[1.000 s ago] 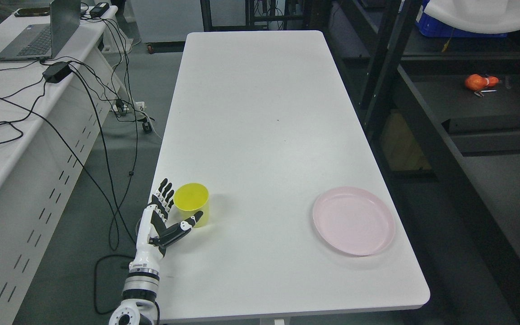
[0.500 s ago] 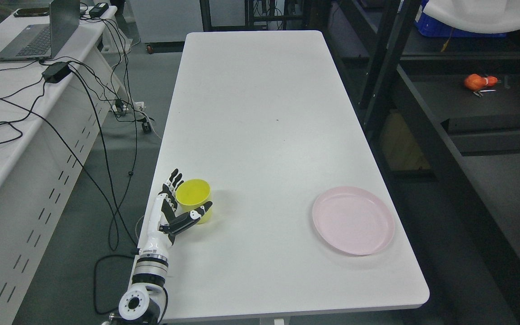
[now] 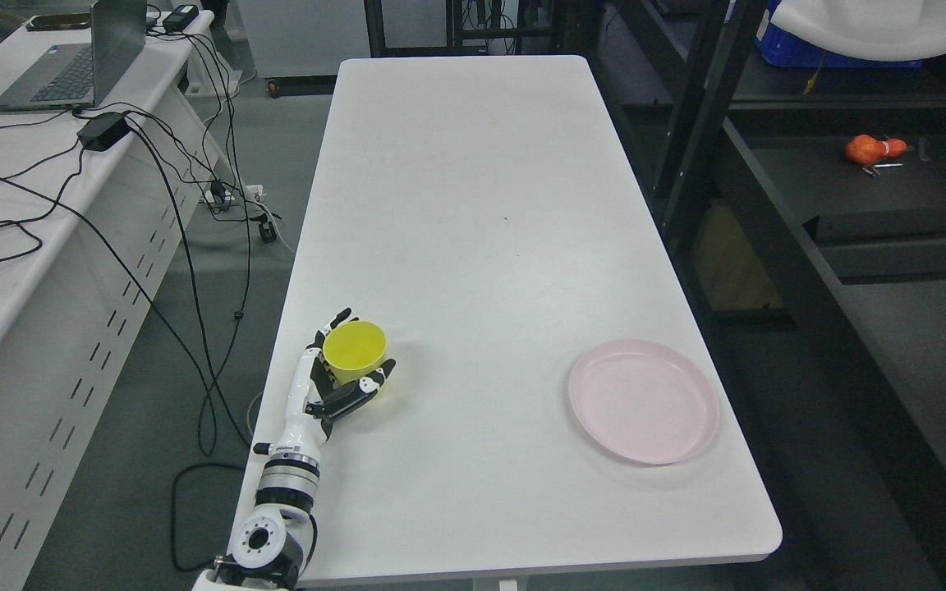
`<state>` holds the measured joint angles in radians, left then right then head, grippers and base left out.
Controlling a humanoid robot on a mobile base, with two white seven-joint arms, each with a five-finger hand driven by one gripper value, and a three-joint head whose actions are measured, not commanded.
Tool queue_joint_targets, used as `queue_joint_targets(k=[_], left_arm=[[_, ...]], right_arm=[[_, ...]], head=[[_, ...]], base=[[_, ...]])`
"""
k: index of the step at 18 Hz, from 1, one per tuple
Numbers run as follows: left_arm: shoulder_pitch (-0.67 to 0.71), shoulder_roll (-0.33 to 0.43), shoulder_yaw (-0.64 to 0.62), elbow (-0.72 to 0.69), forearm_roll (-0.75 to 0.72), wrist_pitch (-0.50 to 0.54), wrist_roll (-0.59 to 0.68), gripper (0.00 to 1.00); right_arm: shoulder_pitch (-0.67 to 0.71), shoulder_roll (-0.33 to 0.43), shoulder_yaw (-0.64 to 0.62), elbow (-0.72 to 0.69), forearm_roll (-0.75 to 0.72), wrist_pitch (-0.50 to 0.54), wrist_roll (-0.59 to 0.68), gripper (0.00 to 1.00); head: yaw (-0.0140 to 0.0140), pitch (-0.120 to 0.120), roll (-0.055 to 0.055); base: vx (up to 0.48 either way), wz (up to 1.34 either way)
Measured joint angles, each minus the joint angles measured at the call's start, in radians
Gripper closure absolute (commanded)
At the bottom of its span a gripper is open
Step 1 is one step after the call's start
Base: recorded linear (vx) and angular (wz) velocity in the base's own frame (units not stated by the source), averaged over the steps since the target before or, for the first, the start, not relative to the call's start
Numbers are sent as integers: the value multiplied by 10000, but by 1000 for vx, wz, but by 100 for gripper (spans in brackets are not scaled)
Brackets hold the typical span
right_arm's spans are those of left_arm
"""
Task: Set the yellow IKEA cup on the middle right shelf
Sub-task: 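Lift the yellow cup off the table with the left hand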
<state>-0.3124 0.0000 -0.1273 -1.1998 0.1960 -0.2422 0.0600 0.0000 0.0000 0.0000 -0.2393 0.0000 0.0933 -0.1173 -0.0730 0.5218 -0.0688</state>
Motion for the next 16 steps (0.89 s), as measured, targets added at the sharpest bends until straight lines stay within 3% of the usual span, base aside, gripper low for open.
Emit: queue_joint_targets(k=[1,6,16], left_arm=[[-4,0,-28,60,114,-486,-3,100],[265,0,-115,-147,465,-2128,-4,100],[1077,0,-208,-2421,639,-2405,11,100]], right_arm=[[0,0,0,0,0,0,0,1],[0,0,0,0,0,0,0,1],[0,0,0,0,0,-2,0,1]], head=[[0,0,0],[0,0,0],[0,0,0]], base=[[0,0],[0,-2],[-84,-56]])
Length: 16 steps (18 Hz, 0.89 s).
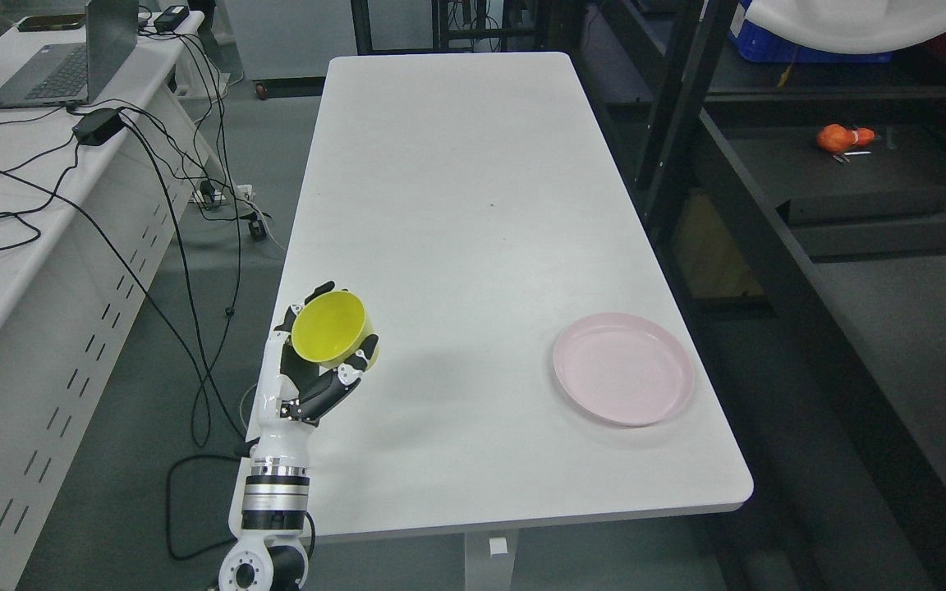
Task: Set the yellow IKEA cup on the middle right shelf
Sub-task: 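Lift the yellow cup off the table with the left hand, then hold the cup raised in the left hand while turning toward the shelf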
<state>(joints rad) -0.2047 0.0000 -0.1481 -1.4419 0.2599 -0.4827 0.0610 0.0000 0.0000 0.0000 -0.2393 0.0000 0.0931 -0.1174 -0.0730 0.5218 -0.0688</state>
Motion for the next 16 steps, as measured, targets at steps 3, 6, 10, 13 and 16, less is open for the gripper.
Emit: queue_joint_targets(k=[3,6,10,13,16], left_arm=[[66,0,-59,-475,10,-3,-8,100],[100,0,-198,-823,10,-3,-13,99],[117,0,-493,-1205,10,-14,-13,99],[110,0,-667,-1369,10,-17,-1,99],[100,0,-791,-1482,10,-18,0,99]], right_arm=[[0,0,0,0,0,0,0,1],[1,0,0,0,0,0,0,1],[0,0,0,0,0,0,0,1],[-1,0,0,-1,0,0,0,1],[0,0,0,0,0,0,0,1]], head=[[0,0,0],[0,0,0],[0,0,0],[0,0,0],[0,0,0]], base=[[-229,-327],[-195,-415],[-247,-456],[-247,-556],[-289,-801]])
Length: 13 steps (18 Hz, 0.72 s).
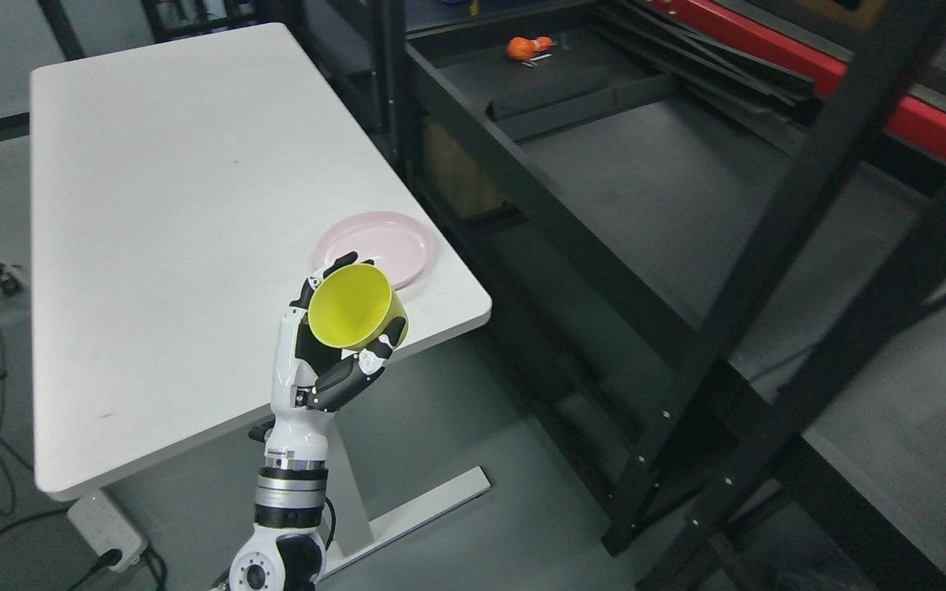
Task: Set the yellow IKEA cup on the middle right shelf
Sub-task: 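Hold the cup raised in the left hand while turning toward the shelf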
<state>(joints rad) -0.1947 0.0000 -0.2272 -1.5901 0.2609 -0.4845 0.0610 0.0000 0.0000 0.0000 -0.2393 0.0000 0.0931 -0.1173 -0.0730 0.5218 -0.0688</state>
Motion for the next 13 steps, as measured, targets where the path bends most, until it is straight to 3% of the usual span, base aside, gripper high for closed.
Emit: queue_joint_targets(k=[7,13], left_arm=[[6,0,-176,-186,0,-121,0,99],[7,0,-412,-278,-1,-171,0,98]], right_arm=[[4,0,0,0,0,0,-1,1],[4,0,0,1,0,-1,-17,1]], head=[[0,0,0],[0,-1,0]], base=[[-260,-1200],[-139,-1032]])
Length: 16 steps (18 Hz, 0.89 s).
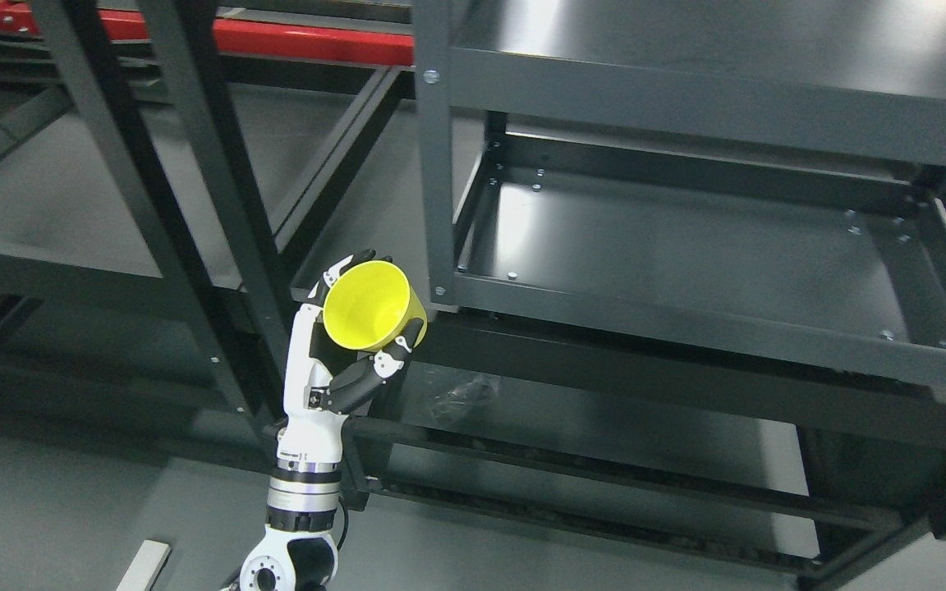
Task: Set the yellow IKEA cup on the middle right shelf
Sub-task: 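Hold the cup raised in the left hand while turning toward the shelf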
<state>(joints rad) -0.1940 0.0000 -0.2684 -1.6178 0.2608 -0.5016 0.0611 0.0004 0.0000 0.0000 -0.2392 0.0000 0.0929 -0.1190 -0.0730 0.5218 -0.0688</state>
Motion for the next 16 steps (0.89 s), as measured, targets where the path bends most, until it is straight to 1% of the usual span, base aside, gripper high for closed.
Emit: queue_joint_targets(k=[6,12,16], left_arm=[[-32,0,-506,-52,0,-310,0,98],[-185,0,-951,-85,0,-475,1,98],[-569,0,-1191,-97,0,-520,1,98]], right_arm=[[-1,0,0,0,0,-1,-19,1],[-8,0,0,-2,0,-2,21,1],[-6,0,0,-2,0,-2,25,1]], head=[[0,-3,0],[0,-3,0],[0,-3,0]], base=[[-29,-431],[56,-67],[63,-154]])
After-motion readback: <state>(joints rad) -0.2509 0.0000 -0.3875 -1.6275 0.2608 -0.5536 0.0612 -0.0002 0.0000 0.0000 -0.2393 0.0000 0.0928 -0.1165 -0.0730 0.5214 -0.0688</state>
